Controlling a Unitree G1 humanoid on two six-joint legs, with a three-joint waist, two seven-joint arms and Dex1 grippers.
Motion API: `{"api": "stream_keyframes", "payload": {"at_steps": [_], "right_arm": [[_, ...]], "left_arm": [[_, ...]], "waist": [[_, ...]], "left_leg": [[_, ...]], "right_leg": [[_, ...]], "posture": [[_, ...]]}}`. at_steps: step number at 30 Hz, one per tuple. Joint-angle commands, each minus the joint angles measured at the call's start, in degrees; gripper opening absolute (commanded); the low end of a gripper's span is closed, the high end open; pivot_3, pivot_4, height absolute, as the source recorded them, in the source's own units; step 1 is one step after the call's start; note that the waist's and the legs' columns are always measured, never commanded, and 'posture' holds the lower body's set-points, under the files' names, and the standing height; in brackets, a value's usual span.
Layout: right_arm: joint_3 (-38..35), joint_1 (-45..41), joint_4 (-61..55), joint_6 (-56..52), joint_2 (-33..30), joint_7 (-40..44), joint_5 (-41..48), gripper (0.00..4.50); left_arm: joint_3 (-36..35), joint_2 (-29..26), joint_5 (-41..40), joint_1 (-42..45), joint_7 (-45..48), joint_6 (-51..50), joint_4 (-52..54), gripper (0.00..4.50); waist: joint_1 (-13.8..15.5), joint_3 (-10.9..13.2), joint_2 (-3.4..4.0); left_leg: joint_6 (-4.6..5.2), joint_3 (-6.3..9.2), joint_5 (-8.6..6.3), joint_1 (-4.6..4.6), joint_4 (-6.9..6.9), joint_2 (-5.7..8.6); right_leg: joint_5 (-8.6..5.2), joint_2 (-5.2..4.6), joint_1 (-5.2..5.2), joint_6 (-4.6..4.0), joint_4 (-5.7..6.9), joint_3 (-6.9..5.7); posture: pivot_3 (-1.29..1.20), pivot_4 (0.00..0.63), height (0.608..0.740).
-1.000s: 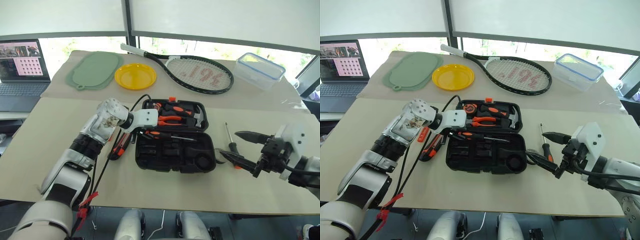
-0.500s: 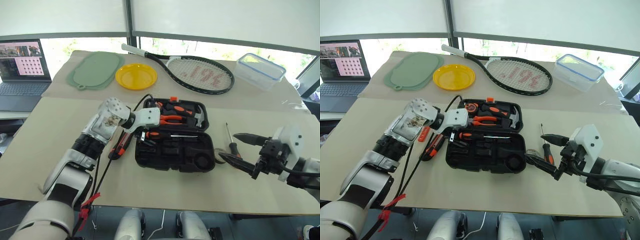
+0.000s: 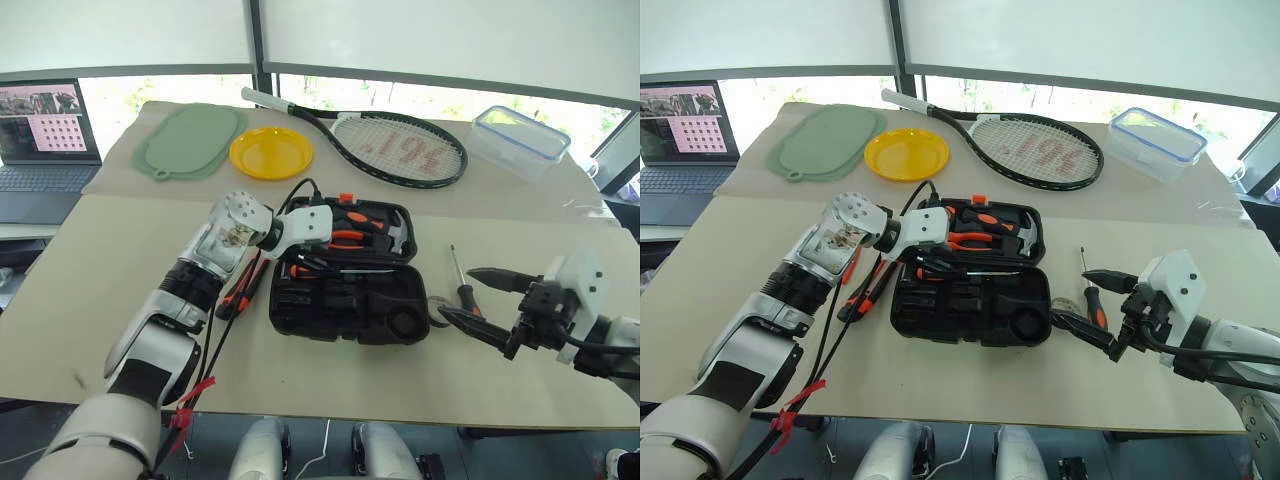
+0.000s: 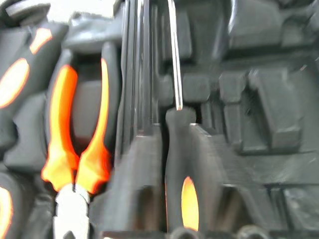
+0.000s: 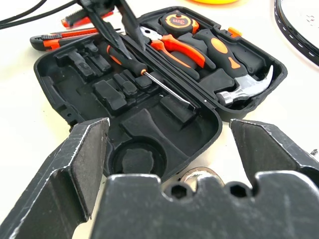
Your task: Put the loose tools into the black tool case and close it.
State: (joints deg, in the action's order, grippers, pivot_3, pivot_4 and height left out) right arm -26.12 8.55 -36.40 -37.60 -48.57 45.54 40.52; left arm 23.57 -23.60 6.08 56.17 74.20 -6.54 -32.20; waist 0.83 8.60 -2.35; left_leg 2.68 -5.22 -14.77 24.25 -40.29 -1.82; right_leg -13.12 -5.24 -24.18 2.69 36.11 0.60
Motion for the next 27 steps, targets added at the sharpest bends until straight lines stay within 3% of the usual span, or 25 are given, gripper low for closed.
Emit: {"api": "stream_keyframes", "payload": {"at_steps": [1, 16, 23, 27], "right_arm": [[-1.69, 0.28, -0.77, 1.43, 0.08, -0.09, -0.17, 4.50], [-0.01, -0.73, 0.39, 1.82, 0.53, -0.77, -1.22, 4.50], [1.07, -1.54, 1.20, 1.97, 0.77, -0.66, -1.98, 4.50], [1.87, -2.08, 2.22, 2.46, 0.22, -0.23, -3.25, 4.50]], "left_arm": [[-0.05, 0.73, 0.43, 1.00, -0.44, 2.00, -0.24, 0.03], [4.16, 2.05, 6.74, -1.07, -3.64, 8.06, -4.99, 0.03], [1.98, 2.11, 5.13, -0.80, -3.09, 6.47, -4.21, 0.03], [-3.79, 0.56, 0.31, -0.14, -2.63, 1.86, -0.43, 0.03]], "waist": [[0.04, 0.00, 0.00], [0.41, -0.10, 0.08], [0.53, -0.15, 0.15], [0.27, -0.14, 0.15]], "left_leg": [[0.00, 0.00, 0.00, 0.00, 0.00, 0.00], [0.01, 0.02, 0.00, -0.10, -0.02, 0.00], [0.03, 0.03, -0.01, -0.16, -0.07, 0.01], [0.03, 0.02, -0.01, -0.12, -0.07, 0.00]], "right_leg": [[0.00, 0.00, 0.00, 0.00, 0.00, 0.00], [0.01, -0.02, 0.14, 0.01, -0.01, 0.00], [0.03, -0.02, 0.22, 0.04, 0.00, 0.01], [0.03, -0.01, 0.15, 0.04, 0.03, 0.02]], "posture": [[0.00, 0.150, 0.738], [0.00, 0.150, 0.738], [0.00, 0.150, 0.738], [0.00, 0.150, 0.738]]}}
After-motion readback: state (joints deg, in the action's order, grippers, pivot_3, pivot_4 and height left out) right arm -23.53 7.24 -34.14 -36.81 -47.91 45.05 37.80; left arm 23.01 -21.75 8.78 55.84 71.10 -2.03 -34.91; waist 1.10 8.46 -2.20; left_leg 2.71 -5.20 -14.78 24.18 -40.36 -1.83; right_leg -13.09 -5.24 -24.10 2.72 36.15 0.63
